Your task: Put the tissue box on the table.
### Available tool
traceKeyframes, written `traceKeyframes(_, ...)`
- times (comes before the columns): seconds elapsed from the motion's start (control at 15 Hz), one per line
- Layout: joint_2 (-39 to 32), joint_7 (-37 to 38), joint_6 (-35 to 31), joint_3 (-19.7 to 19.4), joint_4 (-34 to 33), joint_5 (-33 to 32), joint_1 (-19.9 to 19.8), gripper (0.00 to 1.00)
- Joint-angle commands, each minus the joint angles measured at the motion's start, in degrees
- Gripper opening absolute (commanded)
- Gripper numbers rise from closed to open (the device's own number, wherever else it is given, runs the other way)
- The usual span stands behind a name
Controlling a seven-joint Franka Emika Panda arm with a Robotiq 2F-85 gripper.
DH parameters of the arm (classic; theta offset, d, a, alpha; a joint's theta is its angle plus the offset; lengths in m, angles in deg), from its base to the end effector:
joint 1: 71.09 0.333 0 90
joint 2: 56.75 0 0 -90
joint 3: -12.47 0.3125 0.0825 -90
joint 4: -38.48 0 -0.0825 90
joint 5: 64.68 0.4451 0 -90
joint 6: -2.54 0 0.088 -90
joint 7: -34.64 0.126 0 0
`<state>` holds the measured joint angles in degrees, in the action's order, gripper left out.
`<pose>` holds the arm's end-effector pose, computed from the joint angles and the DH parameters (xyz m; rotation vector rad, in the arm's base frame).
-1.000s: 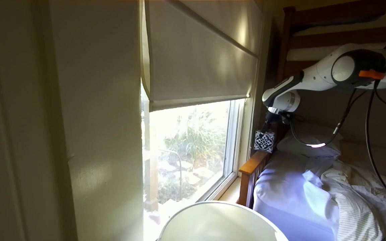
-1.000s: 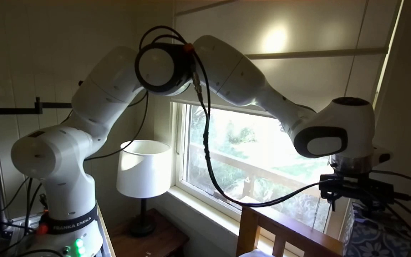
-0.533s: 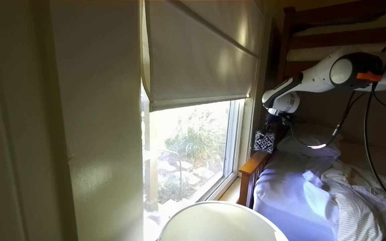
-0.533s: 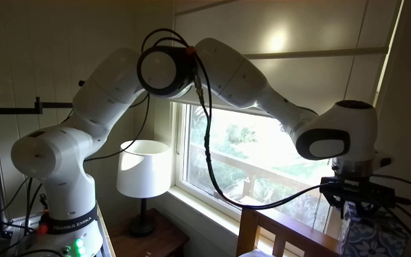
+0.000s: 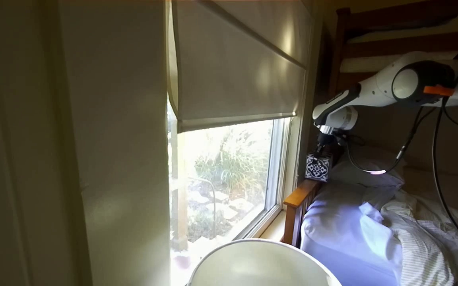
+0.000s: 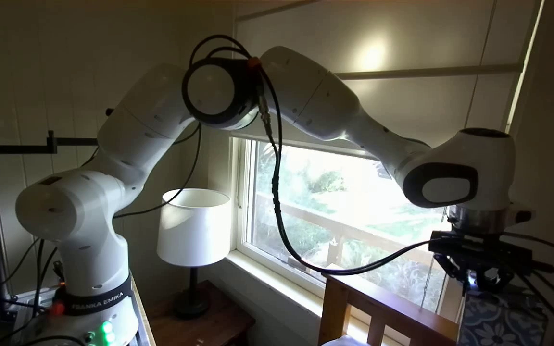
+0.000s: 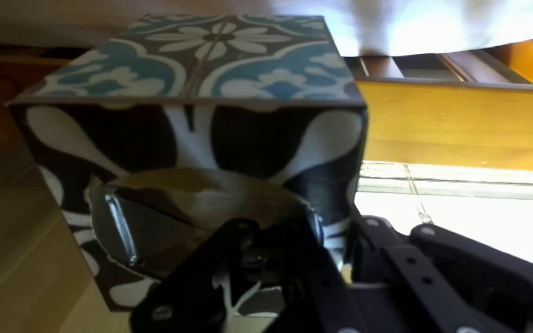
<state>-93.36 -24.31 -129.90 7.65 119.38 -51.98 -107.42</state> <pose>0.6175 -0.5140 0.3049 2.9830 0.3079 0.4108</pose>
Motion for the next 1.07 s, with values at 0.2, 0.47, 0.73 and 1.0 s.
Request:
traceKeyframes(0.2,16.22,2.97,1.85,-0.71,15.85,1.6,0.66,0.01)
traceKeyframes(0.47,25.1,8.23,1.55,-1.67,26.36,4.01,3.86,0.01)
traceKeyframes(0.73,33.06,8.87,-0.6,-2.21,37.75,7.71,9.02,0.01)
traceKeyframes(1.0,40.81,6.96,-2.25,-3.05,49.63,6.78,15.55,0.01)
